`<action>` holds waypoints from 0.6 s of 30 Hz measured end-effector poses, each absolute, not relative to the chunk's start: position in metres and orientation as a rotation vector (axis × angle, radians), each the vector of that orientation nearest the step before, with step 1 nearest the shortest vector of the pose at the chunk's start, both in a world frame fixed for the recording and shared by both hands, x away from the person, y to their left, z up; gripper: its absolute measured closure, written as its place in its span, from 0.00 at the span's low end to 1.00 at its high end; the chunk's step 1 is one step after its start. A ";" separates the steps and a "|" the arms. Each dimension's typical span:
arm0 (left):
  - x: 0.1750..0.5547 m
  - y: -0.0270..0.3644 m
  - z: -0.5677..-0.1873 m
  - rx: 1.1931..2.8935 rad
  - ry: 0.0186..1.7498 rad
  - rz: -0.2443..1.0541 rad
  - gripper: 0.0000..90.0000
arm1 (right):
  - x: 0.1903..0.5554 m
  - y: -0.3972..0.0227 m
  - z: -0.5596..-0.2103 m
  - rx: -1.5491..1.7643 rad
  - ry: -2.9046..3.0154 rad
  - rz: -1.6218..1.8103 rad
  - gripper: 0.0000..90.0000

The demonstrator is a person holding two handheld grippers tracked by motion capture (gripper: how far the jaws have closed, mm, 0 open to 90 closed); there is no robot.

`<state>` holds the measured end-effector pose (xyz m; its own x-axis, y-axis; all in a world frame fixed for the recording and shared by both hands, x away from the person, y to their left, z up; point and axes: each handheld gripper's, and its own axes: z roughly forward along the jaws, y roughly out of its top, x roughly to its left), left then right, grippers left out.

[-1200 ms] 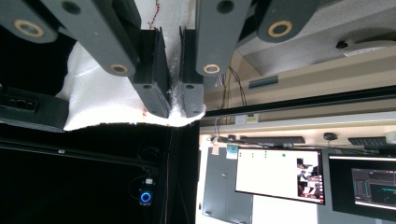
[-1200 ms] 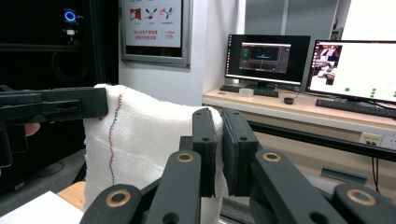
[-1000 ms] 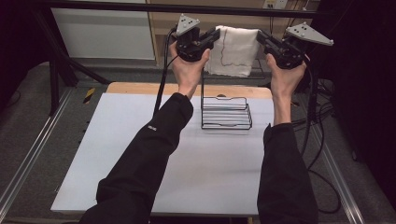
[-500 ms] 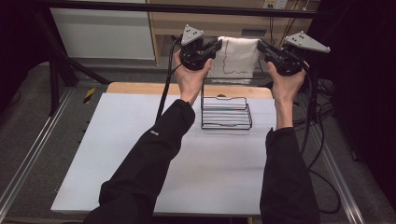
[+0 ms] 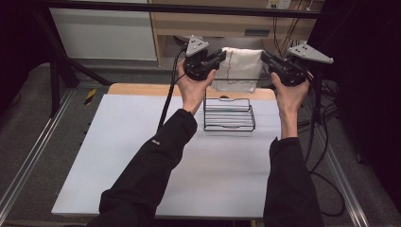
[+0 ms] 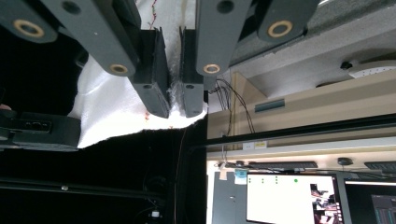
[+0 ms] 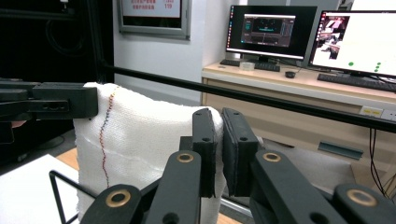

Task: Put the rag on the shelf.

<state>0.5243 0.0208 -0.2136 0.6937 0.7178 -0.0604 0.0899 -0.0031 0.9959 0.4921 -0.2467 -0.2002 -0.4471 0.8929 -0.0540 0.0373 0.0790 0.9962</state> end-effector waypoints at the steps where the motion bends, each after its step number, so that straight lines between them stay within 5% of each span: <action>1: 0.524 0.021 -0.215 1.520 0.693 0.563 0.91 | 0.491 -0.247 -0.201 0.943 1.620 1.456 0.94; 18: 0.512 0.027 -0.222 1.564 0.682 0.543 0.91 | 0.477 -0.244 -0.207 0.940 1.661 1.436 0.94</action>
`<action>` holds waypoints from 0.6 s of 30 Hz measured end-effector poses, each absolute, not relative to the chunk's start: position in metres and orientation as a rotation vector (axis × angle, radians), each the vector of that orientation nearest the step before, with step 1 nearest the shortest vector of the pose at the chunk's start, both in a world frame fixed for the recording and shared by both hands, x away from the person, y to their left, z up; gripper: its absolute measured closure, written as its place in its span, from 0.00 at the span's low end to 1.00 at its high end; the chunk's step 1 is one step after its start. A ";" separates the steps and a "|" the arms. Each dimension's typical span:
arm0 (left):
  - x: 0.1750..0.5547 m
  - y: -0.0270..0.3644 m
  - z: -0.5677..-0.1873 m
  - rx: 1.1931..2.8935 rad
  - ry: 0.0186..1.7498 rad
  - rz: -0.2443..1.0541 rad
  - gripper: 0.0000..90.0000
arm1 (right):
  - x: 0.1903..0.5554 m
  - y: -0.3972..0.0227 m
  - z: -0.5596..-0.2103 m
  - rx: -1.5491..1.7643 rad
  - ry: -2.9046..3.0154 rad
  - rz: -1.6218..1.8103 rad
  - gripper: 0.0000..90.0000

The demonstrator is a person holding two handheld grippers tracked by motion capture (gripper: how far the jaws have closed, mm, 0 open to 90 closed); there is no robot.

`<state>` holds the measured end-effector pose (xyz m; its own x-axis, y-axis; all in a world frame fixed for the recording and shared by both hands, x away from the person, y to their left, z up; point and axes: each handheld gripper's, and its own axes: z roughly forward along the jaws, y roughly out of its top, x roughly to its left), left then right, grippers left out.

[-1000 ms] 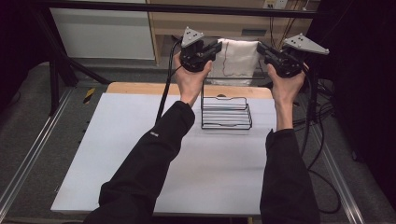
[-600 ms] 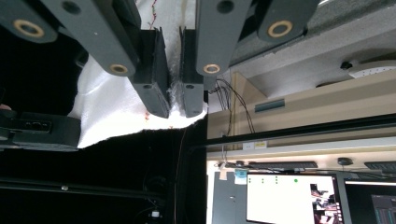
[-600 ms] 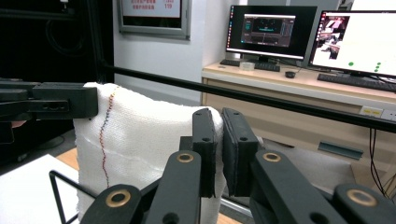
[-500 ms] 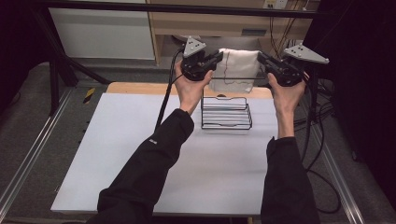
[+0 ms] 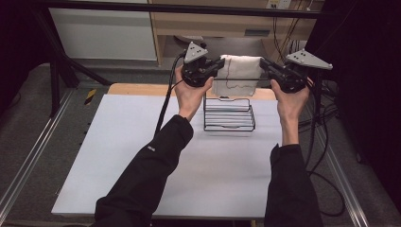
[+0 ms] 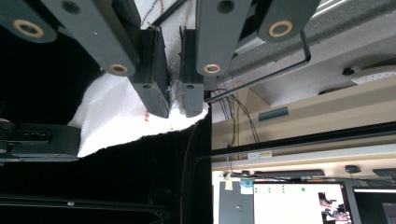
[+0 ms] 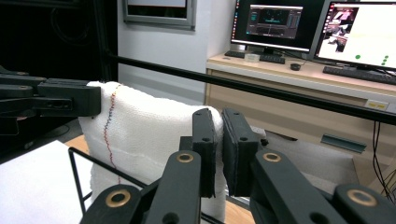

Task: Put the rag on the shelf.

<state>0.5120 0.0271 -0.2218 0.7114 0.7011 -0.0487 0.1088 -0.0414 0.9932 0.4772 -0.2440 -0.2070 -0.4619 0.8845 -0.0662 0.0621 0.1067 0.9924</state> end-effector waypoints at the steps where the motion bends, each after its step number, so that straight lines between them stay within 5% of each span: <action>1: 0.511 0.028 -0.222 1.562 0.682 0.548 0.91 | 0.476 -0.244 -0.207 0.937 1.666 1.433 0.94; 18: 0.495 0.037 -0.229 1.641 0.637 0.553 0.93 | 0.455 -0.239 -0.212 0.913 1.741 1.407 0.94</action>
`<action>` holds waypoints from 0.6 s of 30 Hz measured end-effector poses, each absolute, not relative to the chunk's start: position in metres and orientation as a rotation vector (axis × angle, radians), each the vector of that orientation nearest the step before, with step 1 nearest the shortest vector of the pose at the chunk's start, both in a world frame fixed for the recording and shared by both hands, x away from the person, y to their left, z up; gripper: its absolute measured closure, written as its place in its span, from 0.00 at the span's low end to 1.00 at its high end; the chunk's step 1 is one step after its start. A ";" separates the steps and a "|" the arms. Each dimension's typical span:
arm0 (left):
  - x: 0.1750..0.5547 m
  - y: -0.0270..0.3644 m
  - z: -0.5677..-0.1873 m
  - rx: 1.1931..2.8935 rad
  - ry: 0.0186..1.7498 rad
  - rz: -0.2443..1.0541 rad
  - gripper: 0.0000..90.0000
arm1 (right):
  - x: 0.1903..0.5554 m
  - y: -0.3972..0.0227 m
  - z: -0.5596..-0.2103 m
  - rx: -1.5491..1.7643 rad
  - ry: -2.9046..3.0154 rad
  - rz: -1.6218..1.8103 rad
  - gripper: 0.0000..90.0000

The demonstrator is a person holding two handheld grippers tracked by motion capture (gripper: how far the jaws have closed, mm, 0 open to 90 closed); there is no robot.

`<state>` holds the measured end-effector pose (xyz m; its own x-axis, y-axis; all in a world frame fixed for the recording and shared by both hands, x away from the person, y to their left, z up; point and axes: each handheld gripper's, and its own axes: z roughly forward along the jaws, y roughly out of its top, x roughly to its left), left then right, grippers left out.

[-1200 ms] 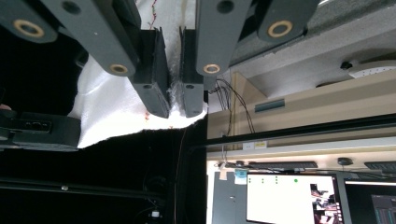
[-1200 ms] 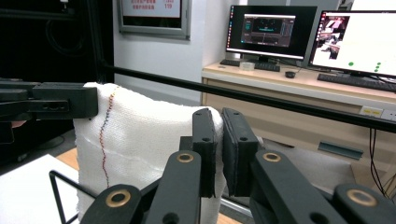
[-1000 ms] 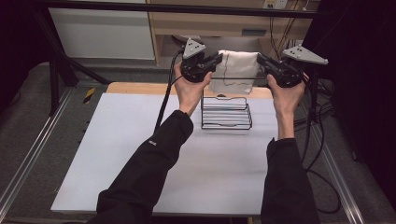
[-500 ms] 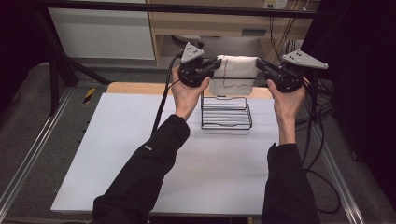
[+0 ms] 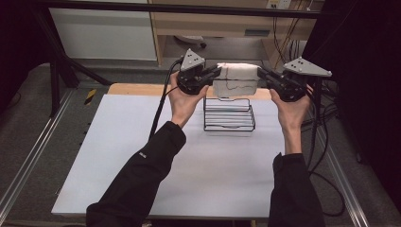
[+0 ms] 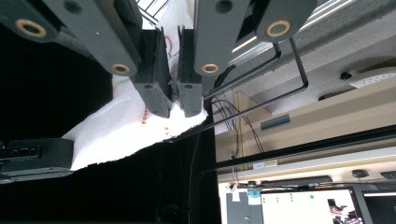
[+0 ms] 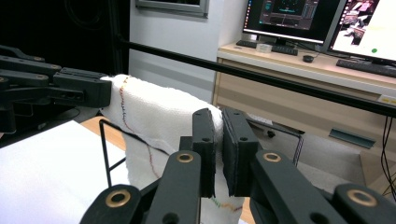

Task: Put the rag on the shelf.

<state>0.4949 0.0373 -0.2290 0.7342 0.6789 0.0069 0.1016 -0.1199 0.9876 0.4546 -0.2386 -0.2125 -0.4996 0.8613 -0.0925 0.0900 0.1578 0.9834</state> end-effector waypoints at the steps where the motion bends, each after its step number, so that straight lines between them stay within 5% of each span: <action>1: 0.494 0.037 -0.229 1.644 0.634 0.551 0.93 | 0.454 -0.239 -0.213 0.913 1.741 1.409 0.94; 18: 0.481 0.033 -0.234 1.684 0.602 0.539 0.95 | 0.449 -0.246 -0.226 0.939 1.746 1.442 0.94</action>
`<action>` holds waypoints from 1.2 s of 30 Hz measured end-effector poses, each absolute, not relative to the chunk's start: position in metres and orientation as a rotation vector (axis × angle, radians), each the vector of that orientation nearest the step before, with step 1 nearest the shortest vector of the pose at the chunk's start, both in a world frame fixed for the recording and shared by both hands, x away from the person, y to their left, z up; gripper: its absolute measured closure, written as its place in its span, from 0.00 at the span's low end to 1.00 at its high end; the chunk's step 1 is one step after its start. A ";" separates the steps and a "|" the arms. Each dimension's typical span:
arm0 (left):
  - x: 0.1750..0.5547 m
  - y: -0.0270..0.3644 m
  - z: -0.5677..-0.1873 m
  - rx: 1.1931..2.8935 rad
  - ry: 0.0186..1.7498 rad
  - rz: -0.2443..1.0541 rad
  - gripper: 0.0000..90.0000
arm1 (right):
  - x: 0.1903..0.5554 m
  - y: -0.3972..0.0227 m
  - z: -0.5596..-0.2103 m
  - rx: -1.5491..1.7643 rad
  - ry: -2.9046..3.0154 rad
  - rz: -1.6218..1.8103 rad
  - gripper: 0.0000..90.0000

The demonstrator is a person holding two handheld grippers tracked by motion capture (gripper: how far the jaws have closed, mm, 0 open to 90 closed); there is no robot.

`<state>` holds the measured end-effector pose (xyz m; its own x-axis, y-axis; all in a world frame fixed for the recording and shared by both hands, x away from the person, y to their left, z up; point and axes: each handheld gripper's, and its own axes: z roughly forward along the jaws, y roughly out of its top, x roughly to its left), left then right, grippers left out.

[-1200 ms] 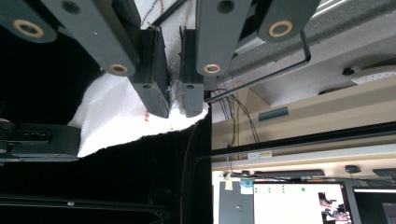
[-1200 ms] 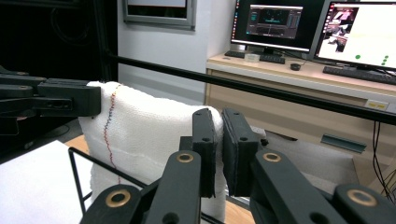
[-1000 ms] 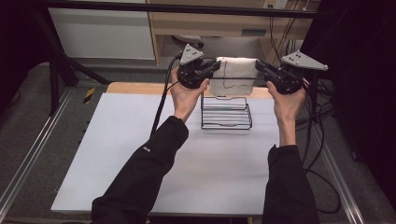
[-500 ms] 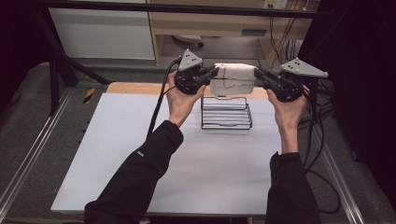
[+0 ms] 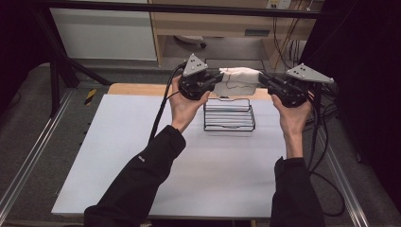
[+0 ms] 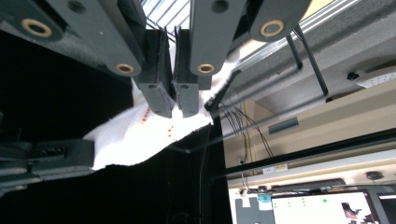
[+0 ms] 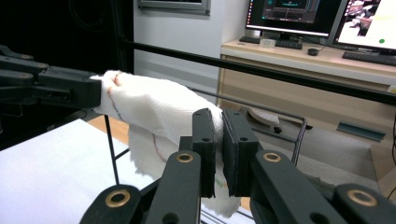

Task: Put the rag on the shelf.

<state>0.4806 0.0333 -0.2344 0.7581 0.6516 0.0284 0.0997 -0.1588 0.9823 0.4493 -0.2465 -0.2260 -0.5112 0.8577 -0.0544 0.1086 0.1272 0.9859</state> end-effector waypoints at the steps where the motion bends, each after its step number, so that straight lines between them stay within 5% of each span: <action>1: 0.479 0.033 -0.236 1.688 0.599 0.543 0.95 | 0.449 -0.247 -0.228 0.940 1.747 1.444 0.94; 22: 0.473 0.049 -0.220 1.759 0.612 0.584 0.86 | 0.442 -0.250 -0.250 0.942 1.794 1.443 0.94; 36: 0.501 0.022 -0.205 1.830 0.652 0.460 1.00 | 0.440 -0.251 -0.257 0.939 1.805 1.445 0.93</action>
<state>0.5009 0.0221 -0.2052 0.7742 0.6330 0.0008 0.2135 -0.2623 0.9411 0.4400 -0.2505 -0.2571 -0.5443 0.8378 -0.0434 0.1409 0.1423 0.9797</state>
